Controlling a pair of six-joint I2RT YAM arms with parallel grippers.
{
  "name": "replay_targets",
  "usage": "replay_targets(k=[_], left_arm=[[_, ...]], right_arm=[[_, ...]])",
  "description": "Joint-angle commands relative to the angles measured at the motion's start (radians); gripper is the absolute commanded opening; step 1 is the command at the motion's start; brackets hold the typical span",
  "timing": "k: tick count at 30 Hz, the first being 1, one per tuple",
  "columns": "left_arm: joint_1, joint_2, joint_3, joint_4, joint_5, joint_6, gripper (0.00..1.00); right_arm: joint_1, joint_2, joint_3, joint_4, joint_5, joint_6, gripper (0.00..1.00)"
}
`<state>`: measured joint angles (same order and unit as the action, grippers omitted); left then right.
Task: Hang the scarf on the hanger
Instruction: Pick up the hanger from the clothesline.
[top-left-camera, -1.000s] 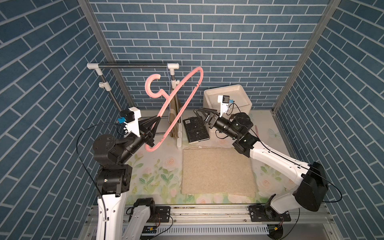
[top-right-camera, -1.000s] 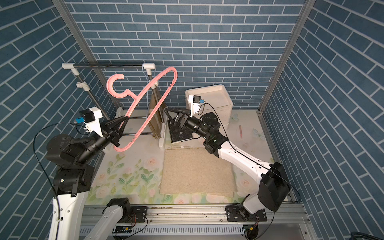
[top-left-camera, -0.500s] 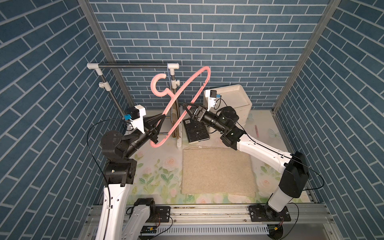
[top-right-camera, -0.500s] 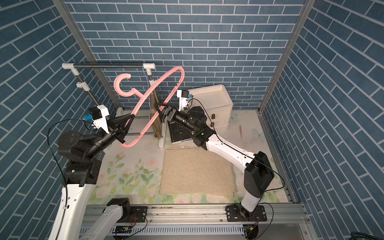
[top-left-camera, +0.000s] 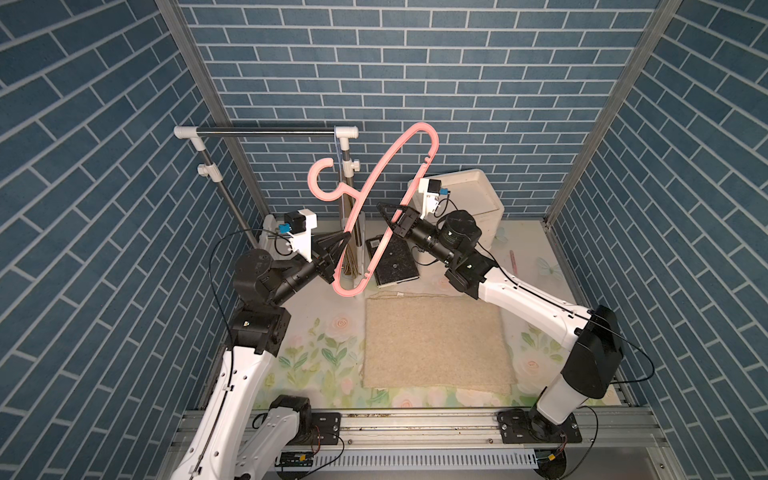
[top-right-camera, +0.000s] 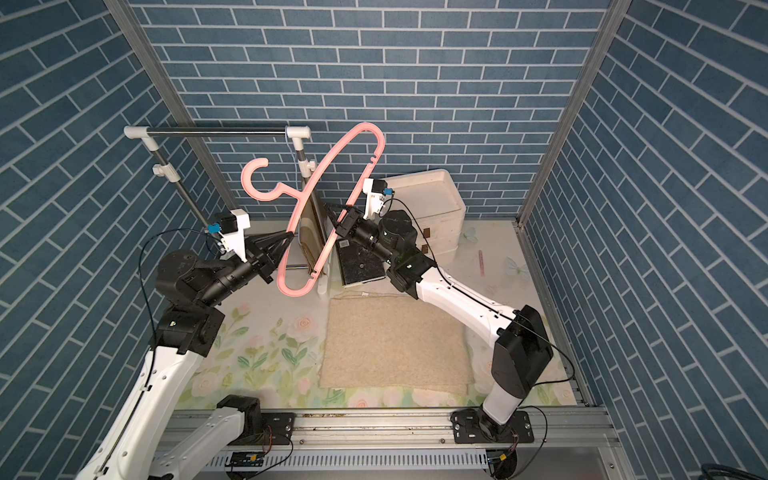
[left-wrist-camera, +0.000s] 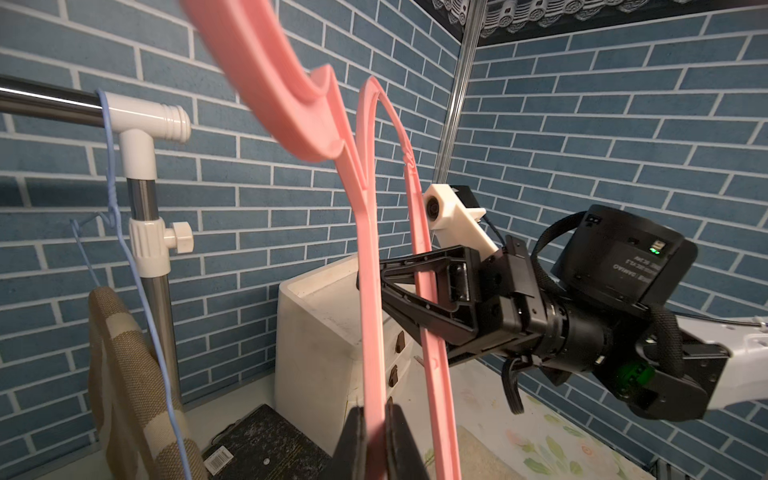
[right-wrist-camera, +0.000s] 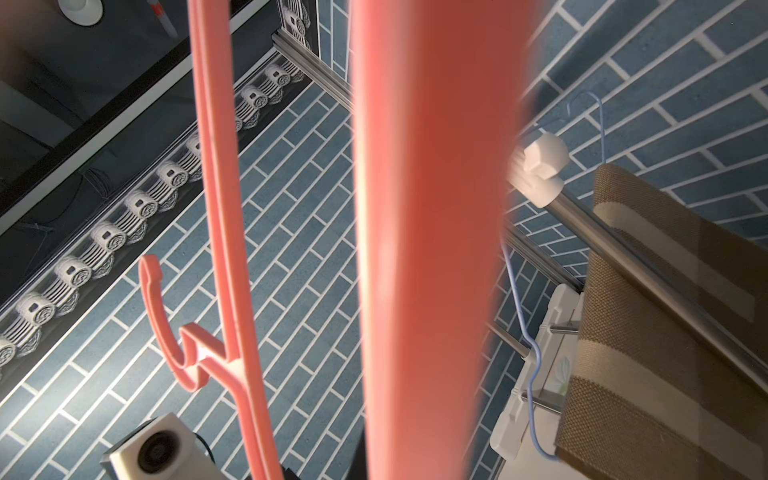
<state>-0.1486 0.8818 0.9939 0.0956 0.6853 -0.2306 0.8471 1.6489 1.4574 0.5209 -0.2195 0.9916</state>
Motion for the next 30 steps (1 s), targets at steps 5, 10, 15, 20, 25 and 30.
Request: replay_targets(k=[5,10,15,20,25,30], left_arm=[[-0.02,0.0,0.009,0.123,-0.053,0.003,0.56],[-0.019,-0.003,0.006,0.162,-0.13,-0.08,0.74],[-0.02,0.004,-0.01,0.184,-0.165,-0.198,0.77],[-0.02,0.035,-0.024,0.202,-0.104,-0.328,0.86],[-0.02,0.096,-0.061,0.366,0.043,-0.494,0.85],[-0.027,0.155,-0.083,0.508,0.11,-0.611,0.85]], right_arm=[[-0.042,-0.109,-0.12,-0.131,-0.013,-0.161,0.0],[-0.095,-0.219,-0.247,-0.065,-0.071,-0.185,0.0],[-0.158,-0.32,-0.311,-0.046,-0.21,-0.229,0.0],[-0.258,-0.41,-0.337,-0.093,-0.356,-0.246,0.0],[-0.35,-0.423,-0.354,-0.017,-0.544,-0.152,0.0],[-0.37,-0.4,-0.34,0.077,-0.659,-0.077,0.0]])
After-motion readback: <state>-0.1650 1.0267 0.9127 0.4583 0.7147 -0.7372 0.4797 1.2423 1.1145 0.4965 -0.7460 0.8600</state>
